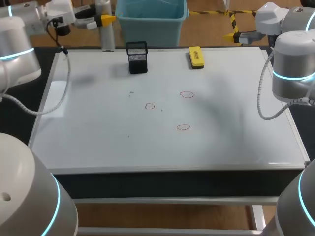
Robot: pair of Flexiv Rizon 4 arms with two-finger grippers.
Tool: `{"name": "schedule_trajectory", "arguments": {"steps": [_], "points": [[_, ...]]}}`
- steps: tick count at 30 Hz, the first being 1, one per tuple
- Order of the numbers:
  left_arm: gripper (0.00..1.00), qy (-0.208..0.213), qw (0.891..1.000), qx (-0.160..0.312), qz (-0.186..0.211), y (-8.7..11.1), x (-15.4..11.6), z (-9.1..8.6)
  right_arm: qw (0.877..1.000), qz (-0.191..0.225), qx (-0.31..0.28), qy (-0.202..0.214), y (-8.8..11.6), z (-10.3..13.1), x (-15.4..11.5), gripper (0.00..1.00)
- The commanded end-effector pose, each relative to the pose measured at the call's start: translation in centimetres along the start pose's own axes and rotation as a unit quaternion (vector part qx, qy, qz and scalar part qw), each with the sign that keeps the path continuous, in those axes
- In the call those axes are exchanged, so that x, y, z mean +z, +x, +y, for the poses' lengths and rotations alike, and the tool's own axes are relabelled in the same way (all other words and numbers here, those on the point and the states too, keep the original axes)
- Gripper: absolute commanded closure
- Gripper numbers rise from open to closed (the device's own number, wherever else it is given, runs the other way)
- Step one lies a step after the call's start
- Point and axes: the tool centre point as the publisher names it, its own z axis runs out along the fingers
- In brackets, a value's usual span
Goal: Pick up the inspection probe, press it on each red-marked spot on the whiteboard one by one, put down the probe, pick up the eraser, and wipe off all the red marks.
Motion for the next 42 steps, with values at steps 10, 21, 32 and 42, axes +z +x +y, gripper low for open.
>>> {"name": "schedule_trajectory", "arguments": {"steps": [10,21,32,42], "points": [[1.0,0.014,1.0,0.015,-0.005,1.2,-4.3,2.2,1.0,0.0,0.0,0.001,0.0,0.0,0.0,0.0],[1.0,0.019,1.0,0.009,-0.007,1.1,-4.9,4.0,1.0,0.0,0.0,0.001,0.0,0.0,0.0,0.0],[1.0,0.003,1.0,-0.001,-0.018,1.0,-4.8,4.6,1.0,0.0,0.0,0.001,0.0,0.0,0.0,0.0],[1.0,0.003,1.0,-0.001,-0.018,1.0,-4.8,4.6,1.0,0.0,0.0,0.001,0.0,0.0,0.0,0.0]]}}
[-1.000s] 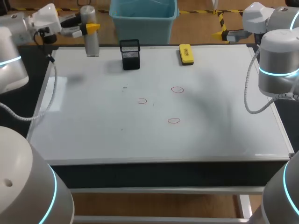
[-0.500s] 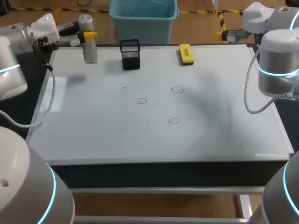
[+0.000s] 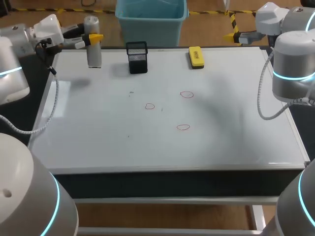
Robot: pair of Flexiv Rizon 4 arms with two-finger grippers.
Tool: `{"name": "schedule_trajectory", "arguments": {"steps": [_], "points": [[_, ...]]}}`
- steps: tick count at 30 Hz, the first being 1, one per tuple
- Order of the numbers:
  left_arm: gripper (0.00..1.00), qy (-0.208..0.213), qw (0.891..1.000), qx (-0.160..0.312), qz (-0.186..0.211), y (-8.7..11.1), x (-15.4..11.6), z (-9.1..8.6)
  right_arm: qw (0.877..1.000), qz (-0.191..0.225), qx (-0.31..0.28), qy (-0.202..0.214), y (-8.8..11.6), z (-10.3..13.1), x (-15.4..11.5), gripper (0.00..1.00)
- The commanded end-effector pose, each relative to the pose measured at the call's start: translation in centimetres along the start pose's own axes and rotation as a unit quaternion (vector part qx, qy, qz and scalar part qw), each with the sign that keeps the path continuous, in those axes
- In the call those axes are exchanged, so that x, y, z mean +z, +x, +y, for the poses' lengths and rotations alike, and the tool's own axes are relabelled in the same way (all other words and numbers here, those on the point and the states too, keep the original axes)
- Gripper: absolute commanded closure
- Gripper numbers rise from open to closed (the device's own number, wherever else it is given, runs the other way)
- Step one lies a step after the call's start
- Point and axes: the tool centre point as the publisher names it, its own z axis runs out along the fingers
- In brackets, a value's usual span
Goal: Pick up the inspection probe, press it on each red-marked spot on the whiteboard one by one, put down the probe, pick up the eraser, and wipe off all the red marks.
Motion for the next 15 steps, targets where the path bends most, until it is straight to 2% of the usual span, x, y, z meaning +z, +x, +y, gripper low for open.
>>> {"name": "schedule_trajectory", "arguments": {"steps": [1,2,4,7,10,15], "points": [[1.0,0.0,1.0,0.001,-0.002,0.1,0.0,-0.1,1.0,0.0,0.0,0.001,0.0,0.0,0.0,0.0],[1.0,0.0,1.0,0.001,-0.002,0.1,0.0,-0.1,1.0,0.0,0.0,0.001,0.0,0.0,0.0,0.0],[1.0,0.0,1.0,0.001,-0.002,0.1,0.0,-0.1,0.997,0.064,-0.021,0.026,-1.6,-0.8,0.8,0.0],[1.0,0.0,1.0,0.001,-0.002,0.1,0.0,-0.1,0.985,0.151,-0.062,0.056,-3.0,-0.7,2.1,0.0],[1.0,0.0,1.0,0.001,-0.002,0.1,0.0,-0.1,0.961,0.234,-0.109,0.099,-3.8,-0.5,4.1,0.0],[1.0,0.0,1.0,0.001,-0.002,0.1,0.0,-0.1,0.902,0.352,-0.191,0.162,-3.7,-0.5,7.0,0.0]]}}
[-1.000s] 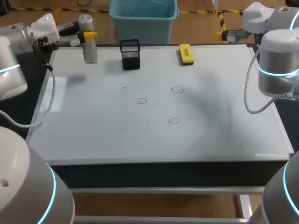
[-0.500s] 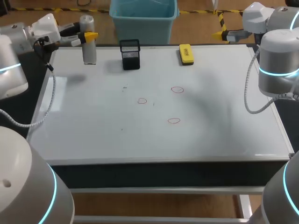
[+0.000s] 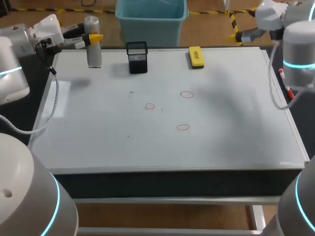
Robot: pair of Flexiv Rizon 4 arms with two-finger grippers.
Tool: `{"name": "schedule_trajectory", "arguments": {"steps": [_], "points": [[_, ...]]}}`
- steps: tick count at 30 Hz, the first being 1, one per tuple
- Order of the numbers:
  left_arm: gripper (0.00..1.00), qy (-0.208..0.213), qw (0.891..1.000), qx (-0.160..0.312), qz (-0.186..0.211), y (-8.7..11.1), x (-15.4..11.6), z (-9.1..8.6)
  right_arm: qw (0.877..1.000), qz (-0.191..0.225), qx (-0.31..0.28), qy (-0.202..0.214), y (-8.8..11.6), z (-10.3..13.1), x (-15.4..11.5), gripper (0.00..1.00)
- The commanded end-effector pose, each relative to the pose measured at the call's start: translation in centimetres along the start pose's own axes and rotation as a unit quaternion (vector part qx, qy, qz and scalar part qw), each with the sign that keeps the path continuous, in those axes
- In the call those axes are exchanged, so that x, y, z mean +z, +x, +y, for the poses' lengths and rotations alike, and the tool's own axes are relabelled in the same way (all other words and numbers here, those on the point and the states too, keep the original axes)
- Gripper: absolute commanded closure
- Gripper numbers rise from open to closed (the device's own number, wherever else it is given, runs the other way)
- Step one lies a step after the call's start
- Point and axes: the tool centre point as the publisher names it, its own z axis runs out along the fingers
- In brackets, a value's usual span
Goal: Pick up the inspection probe, press it on each red-marked spot on the whiteboard one by one, put down the probe, pick up the eraser, and wipe off all the red marks.
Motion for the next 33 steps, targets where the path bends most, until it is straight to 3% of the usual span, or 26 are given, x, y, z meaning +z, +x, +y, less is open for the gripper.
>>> {"name": "schedule_trajectory", "arguments": {"steps": [1,4,12,19,23,25,33], "points": [[1.0,0.0,1.0,0.001,-0.002,0.1,0.0,-0.1,0.933,0.295,-0.135,0.155,-2.7,0.4,3.6,0.0],[1.0,0.0,1.0,0.001,-0.002,0.1,0.0,-0.1,0.898,0.35,-0.185,0.193,-3.1,-0.6,5.5,0.0],[1.0,0.0,1.0,0.001,-0.002,0.1,0.0,-0.1,0.816,0.419,-0.302,0.261,-2.1,-0.8,8.9,0.0],[1.0,0.0,1.0,0.001,-0.002,0.1,0.0,-0.1,0.741,0.449,-0.398,0.302,-0.9,-1.1,11.1,0.0],[1.0,0.0,1.0,0.001,-0.002,0.1,0.0,-0.1,0.689,0.465,-0.454,0.322,-0.2,-1.2,12.1,0.0],[1.0,0.0,1.0,0.001,-0.002,0.1,0.0,-0.1,0.672,0.472,-0.468,0.325,0.1,-1.1,12.3,0.0],[1.0,0.0,1.0,0.001,-0.002,0.1,0.0,-0.1,0.587,0.496,-0.546,0.334,0.8,-1.0,12.6,0.0]]}}
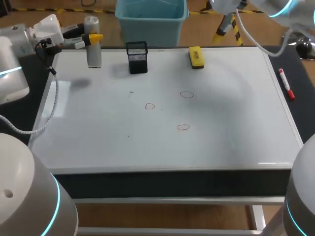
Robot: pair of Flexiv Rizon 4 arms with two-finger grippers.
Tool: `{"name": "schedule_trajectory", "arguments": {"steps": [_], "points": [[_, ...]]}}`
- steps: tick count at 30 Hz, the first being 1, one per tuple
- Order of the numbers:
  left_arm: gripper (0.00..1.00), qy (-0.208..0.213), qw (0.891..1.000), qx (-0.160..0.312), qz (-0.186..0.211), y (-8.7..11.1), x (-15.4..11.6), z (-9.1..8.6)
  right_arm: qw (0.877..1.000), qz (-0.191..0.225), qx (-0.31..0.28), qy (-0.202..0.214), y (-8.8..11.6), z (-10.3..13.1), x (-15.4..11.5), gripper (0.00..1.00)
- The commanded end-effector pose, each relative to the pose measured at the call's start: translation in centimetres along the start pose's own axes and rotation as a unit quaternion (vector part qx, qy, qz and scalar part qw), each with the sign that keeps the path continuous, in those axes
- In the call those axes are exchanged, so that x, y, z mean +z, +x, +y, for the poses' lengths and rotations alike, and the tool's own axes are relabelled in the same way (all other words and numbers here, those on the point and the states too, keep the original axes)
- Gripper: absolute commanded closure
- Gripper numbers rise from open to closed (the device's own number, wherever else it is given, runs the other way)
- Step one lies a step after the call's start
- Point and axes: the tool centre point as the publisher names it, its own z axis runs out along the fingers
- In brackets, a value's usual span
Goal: Pick up the inspection probe, press it on each red-marked spot on the whiteboard one by one, put down the probe, pick up the eraser, and wipe off all the red marks.
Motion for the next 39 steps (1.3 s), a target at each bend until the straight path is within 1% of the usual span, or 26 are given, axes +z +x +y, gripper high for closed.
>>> {"name": "schedule_trajectory", "arguments": {"steps": [1,2,3,4,5,6,24,25,26,28,29,31,33,35,36,37,38,39], "points": [[1.0,0.0,1.0,0.001,-0.002,0.1,0.1,-0.1,0.898,0.292,-0.285,0.167,-0.2,0.7,-0.4,0.0],[1.0,0.0,1.0,0.001,-0.002,0.1,0.1,-0.1,0.889,0.297,-0.301,0.177,-0.1,0.7,-0.4,0.0],[1.0,0.0,1.0,0.001,-0.002,0.1,0.1,-0.1,0.883,0.295,-0.313,0.187,-0.1,0.7,-0.4,0.0],[1.0,0.0,1.0,0.001,-0.002,0.1,0.1,-0.1,0.887,0.288,-0.306,0.19,-0.1,0.6,-0.3,0.0],[1.0,0.0,1.0,0.001,-0.002,0.1,0.1,-0.1,0.896,0.275,-0.291,0.191,-0.3,0.8,-0.3,0.0],[1.0,0.0,1.0,0.001,-0.002,0.1,0.1,-0.1,0.91,0.254,-0.268,0.189,-0.6,0.9,-0.4,0.0],[1.0,0.0,1.0,0.001,-0.002,0.1,0.1,-0.1,0.91,0.254,-0.268,0.189,-0.6,0.9,-0.4,0.0],[1.0,0.0,1.0,0.001,-0.002,0.1,0.1,-0.1,0.909,0.253,-0.276,0.181,-0.5,1.0,-0.1,0.0],[1.0,0.0,1.0,0.001,-0.002,0.1,0.1,-0.1,0.906,0.256,-0.287,0.175,-0.3,1.0,0.3,0.0],[1.0,0.0,1.0,0.001,-0.002,0.1,0.1,-0.1,0.912,0.233,-0.301,0.151,0.0,1.0,0.8,0.0],[1.0,0.0,1.0,0.001,-0.002,0.1,0.1,-0.1,0.911,0.234,-0.306,0.145,0.2,1.0,0.9,0.0],[1.0,0.0,1.0,0.001,-0.002,0.1,0.1,-0.1,0.904,0.227,-0.333,0.143,0.5,1.3,1.1,0.0],[1.0,0.0,1.0,0.001,-0.002,0.1,0.1,-0.1,0.891,0.228,-0.367,0.141,0.8,1.5,1.4,0.0],[1.0,0.0,1.0,0.001,-0.002,0.1,0.1,-0.1,0.884,0.218,-0.391,0.133,1.2,1.5,1.6,0.0],[1.0,0.0,1.0,0.001,-0.002,0.1,0.1,-0.1,0.877,0.221,-0.406,0.132,1.4,1.5,1.8,0.0],[1.0,0.0,1.0,0.001,-0.002,0.1,0.1,-0.1,0.873,0.222,-0.414,0.133,1.6,1.4,2.0,0.0],[1.0,0.0,1.0,0.001,-0.002,0.1,0.1,-0.1,0.871,0.218,-0.42,0.129,1.8,1.3,2.1,0.0],[1.0,0.0,1.0,0.001,-0.002,0.1,0.1,-0.1,0.867,0.219,-0.428,0.128,2.1,1.2,2.3,0.0]]}}
